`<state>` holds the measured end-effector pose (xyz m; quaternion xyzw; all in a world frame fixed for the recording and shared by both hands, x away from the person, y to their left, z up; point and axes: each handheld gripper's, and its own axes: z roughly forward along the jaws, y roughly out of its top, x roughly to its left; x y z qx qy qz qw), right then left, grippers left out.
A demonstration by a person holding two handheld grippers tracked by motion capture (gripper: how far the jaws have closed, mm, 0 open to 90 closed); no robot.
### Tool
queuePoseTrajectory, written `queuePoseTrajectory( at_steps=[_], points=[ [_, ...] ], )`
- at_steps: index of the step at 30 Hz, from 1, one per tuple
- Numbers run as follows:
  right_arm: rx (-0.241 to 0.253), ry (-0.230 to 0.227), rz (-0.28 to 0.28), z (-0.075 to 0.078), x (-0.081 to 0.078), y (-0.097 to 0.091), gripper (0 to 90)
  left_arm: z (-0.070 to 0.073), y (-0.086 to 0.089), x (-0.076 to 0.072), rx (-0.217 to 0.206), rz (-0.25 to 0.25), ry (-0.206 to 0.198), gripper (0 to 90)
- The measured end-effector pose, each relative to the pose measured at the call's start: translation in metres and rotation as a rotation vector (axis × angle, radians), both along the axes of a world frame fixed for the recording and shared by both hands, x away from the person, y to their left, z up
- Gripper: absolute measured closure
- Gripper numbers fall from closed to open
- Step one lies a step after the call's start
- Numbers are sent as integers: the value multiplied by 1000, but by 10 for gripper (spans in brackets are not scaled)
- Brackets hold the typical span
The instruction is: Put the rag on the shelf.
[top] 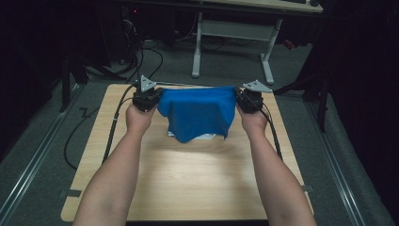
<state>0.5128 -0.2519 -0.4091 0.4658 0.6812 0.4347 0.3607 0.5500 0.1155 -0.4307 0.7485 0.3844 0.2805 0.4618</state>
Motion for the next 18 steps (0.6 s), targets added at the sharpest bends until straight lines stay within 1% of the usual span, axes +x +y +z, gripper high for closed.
queuePoseTrajectory(
  at_steps=[2, 4, 5, 9, 12, 14, 15, 17, 18],
  points=[
    [7, 25, 3, -12, 0, -1, 887, -9, 0, -1, 11, -6, 20, 879],
    [14, 43, 5, -23, -1, -1, 886, -17, 0, -2, 8, -11, 38, 879],
    [15, 47, 5, -26, -2, -1, 886, -21, 0, -3, 4, -11, 45, 879],
    [48, 78, 9, -42, -5, -1, 886, -32, -1, -7, -2, -25, 68, 878],
    [65, 96, 12, -49, -7, 0, 885, -39, -1, -11, -15, -36, 79, 877],
    [65, 100, 17, -52, -8, 2, 885, -44, -1, -14, -23, -41, 101, 876],
    [69, 101, 20, -54, -9, 3, 885, -46, -3, -15, -17, -50, 112, 875],
    [73, 106, 21, -58, -11, 4, 884, -50, -4, -17, -21, -60, 112, 875],
    [73, 111, 24, -60, -12, 4, 884, -52, -5, -18, -23, -61, 119, 874]
  ],
)
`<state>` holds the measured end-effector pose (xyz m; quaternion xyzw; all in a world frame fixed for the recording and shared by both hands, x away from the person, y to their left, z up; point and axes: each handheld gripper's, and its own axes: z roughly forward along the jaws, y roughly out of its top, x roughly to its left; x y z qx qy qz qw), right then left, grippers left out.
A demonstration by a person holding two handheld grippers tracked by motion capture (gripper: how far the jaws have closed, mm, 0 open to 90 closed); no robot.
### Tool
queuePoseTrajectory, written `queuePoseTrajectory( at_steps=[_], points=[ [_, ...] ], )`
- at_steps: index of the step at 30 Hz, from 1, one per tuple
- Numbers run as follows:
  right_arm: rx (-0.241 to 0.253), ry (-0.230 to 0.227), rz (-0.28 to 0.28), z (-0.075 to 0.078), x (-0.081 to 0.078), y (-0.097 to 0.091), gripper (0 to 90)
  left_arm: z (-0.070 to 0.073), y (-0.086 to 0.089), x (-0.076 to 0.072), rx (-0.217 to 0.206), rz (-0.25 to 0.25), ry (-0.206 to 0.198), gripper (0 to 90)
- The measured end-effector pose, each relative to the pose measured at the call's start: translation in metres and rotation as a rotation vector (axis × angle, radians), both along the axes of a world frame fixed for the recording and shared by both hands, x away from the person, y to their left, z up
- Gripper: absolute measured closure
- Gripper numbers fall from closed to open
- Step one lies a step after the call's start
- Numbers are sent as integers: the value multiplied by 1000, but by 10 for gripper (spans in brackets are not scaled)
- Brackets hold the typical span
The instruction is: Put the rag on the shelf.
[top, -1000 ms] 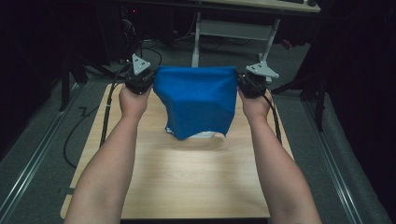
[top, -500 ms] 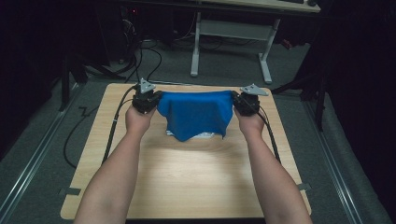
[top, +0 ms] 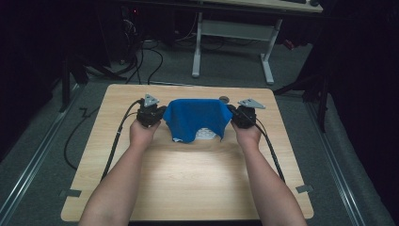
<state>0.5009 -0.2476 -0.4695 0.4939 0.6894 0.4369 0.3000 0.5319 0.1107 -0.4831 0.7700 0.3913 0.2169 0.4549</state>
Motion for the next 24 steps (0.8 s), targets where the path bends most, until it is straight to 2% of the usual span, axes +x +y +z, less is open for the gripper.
queuePoseTrajectory(
  at_steps=[4, 8, 14, 17, 24],
  points=[
    [0, 27, 1, -9, -3, 2, 883, -8, -1, -3, 1, 3, 25, 873],
    [4, 28, 4, -15, -6, 3, 882, -12, -1, -5, 1, 4, 36, 870],
    [4, 59, 0, -24, -9, 0, 880, -19, 0, -7, 1, -2, 56, 859],
    [5, 52, 3, -27, -11, 0, 879, -22, -1, -8, -2, -3, 72, 851],
    [8, 55, 8, -29, -15, -3, 845, -23, 1, -11, -15, 6, 63, 780]
  ],
)
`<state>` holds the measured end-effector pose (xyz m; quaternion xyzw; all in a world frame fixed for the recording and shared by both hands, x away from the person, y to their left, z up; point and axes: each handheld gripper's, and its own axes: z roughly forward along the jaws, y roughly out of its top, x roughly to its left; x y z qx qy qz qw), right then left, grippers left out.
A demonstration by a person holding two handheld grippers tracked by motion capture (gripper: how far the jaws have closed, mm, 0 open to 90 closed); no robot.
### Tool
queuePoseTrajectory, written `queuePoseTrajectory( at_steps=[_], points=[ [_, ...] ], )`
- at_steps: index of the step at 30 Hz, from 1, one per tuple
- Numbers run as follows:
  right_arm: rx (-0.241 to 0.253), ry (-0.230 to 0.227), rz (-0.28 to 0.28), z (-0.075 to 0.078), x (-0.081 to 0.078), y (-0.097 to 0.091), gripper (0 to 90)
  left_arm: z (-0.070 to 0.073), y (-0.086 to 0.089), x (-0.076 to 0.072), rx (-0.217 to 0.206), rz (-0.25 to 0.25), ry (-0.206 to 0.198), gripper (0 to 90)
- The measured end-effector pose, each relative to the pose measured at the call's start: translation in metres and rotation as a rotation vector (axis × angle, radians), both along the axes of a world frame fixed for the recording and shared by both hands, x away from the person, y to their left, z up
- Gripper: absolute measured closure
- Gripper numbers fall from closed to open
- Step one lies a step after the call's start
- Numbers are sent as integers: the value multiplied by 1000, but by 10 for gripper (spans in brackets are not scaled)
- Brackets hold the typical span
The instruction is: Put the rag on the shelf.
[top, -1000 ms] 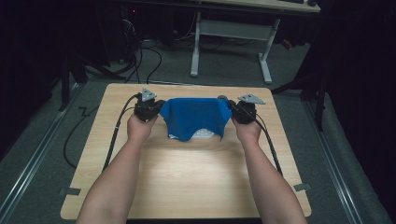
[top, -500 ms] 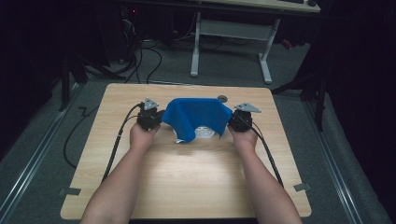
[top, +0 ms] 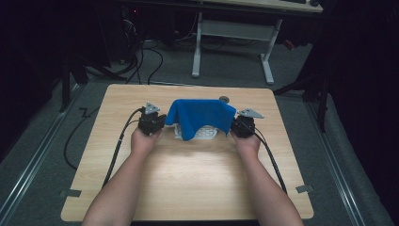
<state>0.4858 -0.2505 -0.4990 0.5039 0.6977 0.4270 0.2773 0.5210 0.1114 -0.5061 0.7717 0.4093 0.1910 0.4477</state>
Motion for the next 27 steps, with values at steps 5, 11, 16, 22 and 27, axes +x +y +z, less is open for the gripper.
queuePoseTrajectory(
  at_steps=[5, 11, 16, 22, 27],
  points=[
    [-8, -2, -1, 5, -2, -2, 774, 4, 5, -3, -4, 46, -16, 663],
    [-17, -6, -18, 11, -5, -5, 720, 7, 12, -8, -1, 68, -28, 624],
    [-15, -18, -31, 19, -9, -8, 676, 7, 14, -12, -5, 70, -27, 616],
    [-1, -29, -51, 26, -12, -15, 621, 7, 15, -15, 9, 66, -27, 614],
    [-18, -20, -58, 20, -15, -17, 614, 4, 17, -18, 10, 69, -26, 606]
  ],
)
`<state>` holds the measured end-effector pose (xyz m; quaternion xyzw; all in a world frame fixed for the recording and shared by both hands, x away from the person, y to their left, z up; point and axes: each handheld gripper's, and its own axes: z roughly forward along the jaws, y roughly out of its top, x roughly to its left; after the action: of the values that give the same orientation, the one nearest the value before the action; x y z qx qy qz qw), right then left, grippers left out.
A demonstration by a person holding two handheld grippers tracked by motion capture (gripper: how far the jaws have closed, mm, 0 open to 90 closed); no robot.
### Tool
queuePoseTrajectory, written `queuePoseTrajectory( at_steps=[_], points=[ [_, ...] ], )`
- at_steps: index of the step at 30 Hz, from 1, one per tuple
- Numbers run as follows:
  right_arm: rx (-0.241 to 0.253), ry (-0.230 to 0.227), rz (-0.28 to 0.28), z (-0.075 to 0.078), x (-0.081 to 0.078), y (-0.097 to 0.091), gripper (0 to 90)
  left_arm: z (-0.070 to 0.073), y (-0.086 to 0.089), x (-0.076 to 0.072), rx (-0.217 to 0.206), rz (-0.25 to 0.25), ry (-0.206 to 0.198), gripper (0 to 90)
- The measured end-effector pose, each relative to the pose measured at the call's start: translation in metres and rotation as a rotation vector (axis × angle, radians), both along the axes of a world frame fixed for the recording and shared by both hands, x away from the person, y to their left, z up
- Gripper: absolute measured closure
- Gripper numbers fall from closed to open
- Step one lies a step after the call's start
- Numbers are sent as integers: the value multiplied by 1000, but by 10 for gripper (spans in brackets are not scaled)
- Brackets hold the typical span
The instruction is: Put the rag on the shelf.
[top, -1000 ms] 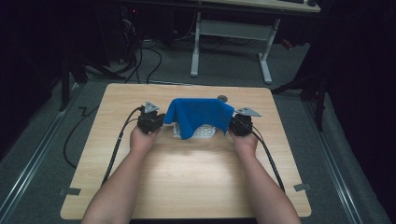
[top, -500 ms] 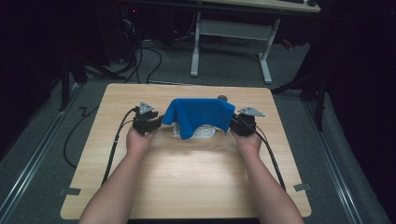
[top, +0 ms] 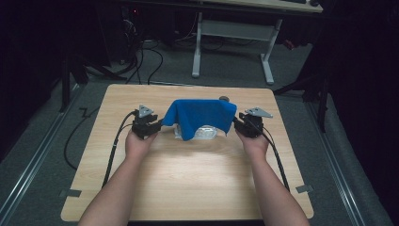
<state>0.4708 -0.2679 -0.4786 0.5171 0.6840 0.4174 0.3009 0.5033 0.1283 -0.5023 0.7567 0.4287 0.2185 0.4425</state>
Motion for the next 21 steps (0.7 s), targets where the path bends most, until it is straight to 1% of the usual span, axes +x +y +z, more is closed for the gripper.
queuePoseTrajectory(
  at_steps=[3, 6, 7, 8, 9, 11, 14, 17, 19, 20, 21],
  points=[
    [-2, 18, -17, -5, -1, -4, 601, -1, 3, -1, -6, 5, 6, 602],
    [2, 28, -26, -7, -2, -8, 599, -3, 6, -2, 1, 18, 8, 602],
    [-3, 31, -27, -8, -2, -9, 599, -4, 8, -3, -7, 24, 7, 602],
    [-10, 29, -23, -8, -3, -10, 598, -4, 10, -3, -10, 28, 9, 602],
    [-6, 26, -23, -8, -3, -10, 599, -5, 11, -3, -9, 31, 15, 602],
    [-7, 13, -26, -9, -6, -11, 599, -5, 13, -5, 2, 34, 13, 602],
    [-13, 15, -28, -11, -9, -14, 599, -5, 17, -8, 1, 42, 9, 602],
    [-37, 23, -23, -12, -13, -16, 599, -4, 20, -13, -2, 48, -1, 602],
    [-39, 4, -14, -12, -17, -17, 604, -3, 21, -15, 10, 45, 5, 600],
    [-39, -3, -13, -12, -19, -17, 605, -2, 22, -17, 17, 42, 2, 599],
    [-40, 1, -14, -12, -21, -18, 603, -1, 22, -19, 19, 44, -6, 599]
  ],
)
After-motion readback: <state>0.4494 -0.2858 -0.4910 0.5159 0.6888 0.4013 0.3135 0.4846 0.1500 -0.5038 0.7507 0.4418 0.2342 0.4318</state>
